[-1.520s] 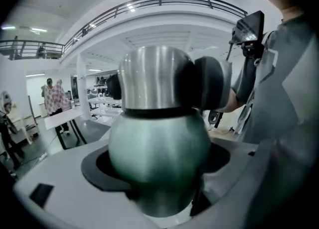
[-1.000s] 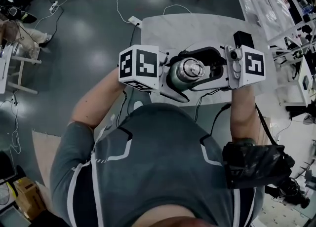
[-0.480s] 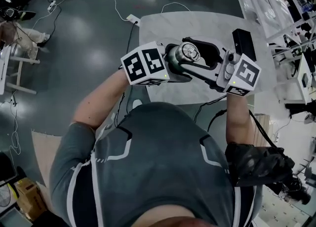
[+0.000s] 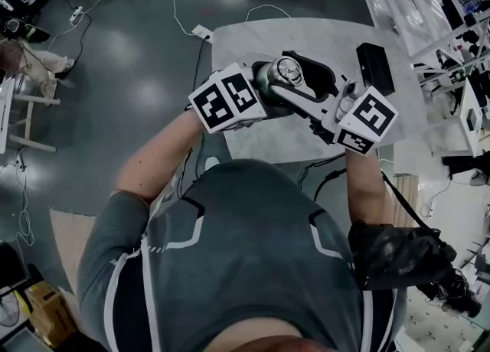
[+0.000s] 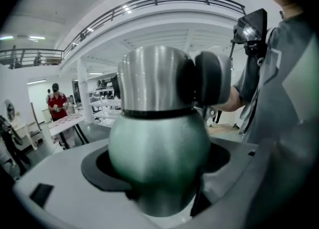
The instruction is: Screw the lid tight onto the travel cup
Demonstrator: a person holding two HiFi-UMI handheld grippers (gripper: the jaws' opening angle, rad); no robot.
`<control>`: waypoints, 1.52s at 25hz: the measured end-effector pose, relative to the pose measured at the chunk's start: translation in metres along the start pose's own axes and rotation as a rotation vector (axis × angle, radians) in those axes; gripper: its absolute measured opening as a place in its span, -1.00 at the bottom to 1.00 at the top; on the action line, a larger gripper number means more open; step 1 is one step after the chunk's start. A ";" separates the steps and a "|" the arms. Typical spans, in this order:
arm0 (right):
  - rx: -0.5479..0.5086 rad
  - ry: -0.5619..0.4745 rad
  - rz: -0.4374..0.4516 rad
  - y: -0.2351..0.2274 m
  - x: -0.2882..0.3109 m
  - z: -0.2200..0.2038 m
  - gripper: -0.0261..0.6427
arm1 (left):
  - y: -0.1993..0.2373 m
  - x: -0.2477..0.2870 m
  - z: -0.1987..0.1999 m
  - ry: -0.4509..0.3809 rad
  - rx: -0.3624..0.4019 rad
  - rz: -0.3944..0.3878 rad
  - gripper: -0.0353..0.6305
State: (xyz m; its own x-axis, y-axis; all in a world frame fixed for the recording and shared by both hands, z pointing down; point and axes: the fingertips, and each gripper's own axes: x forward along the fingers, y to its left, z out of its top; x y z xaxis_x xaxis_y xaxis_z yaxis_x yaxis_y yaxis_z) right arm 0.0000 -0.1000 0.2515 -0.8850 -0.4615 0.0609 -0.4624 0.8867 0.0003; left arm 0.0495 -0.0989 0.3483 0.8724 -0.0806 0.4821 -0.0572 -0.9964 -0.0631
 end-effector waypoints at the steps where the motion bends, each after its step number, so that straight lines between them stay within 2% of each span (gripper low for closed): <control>1: -0.033 0.004 0.061 0.006 -0.002 0.001 -0.08 | -0.006 -0.002 0.003 -0.027 -0.008 -0.052 0.31; 4: -0.101 -0.022 0.302 0.032 -0.014 0.014 0.00 | -0.039 -0.020 0.024 -0.151 -0.024 -0.293 0.31; 6: -0.120 -0.051 0.402 0.042 -0.018 0.025 0.00 | -0.058 -0.030 0.033 -0.184 0.001 -0.398 0.31; 10: -0.109 -0.069 0.549 0.056 -0.018 0.033 0.00 | -0.075 -0.032 0.033 -0.157 0.072 -0.475 0.31; 12: -0.094 -0.073 0.582 0.059 -0.019 0.032 -0.07 | -0.078 -0.030 0.034 -0.150 0.083 -0.485 0.31; 15: -0.066 -0.084 0.523 0.052 -0.018 0.031 -0.10 | -0.070 -0.026 0.033 -0.134 0.064 -0.433 0.31; 20: -0.050 -0.035 0.389 0.034 -0.013 0.015 -0.11 | -0.051 -0.013 0.017 -0.068 0.022 -0.334 0.31; 26: -0.041 -0.024 0.340 0.028 -0.010 0.007 -0.11 | -0.044 -0.008 0.011 -0.066 0.012 -0.300 0.31; 30: -0.086 0.006 0.346 0.029 -0.012 0.004 -0.10 | -0.042 -0.005 0.009 -0.055 0.041 -0.285 0.31; 34: -0.087 0.003 0.319 0.030 -0.017 0.005 -0.06 | -0.041 -0.010 0.011 -0.100 0.028 -0.254 0.31; 38: -0.064 -0.024 0.221 0.015 -0.026 0.008 -0.06 | -0.029 -0.018 0.016 -0.151 0.011 -0.196 0.31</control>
State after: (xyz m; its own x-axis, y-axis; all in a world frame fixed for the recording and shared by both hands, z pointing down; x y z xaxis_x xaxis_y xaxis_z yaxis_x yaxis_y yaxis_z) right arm 0.0155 -0.0748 0.2420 -0.9659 -0.2555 0.0429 -0.2532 0.9660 0.0530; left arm 0.0428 -0.0680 0.3276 0.9290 0.1203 0.3500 0.1252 -0.9921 0.0086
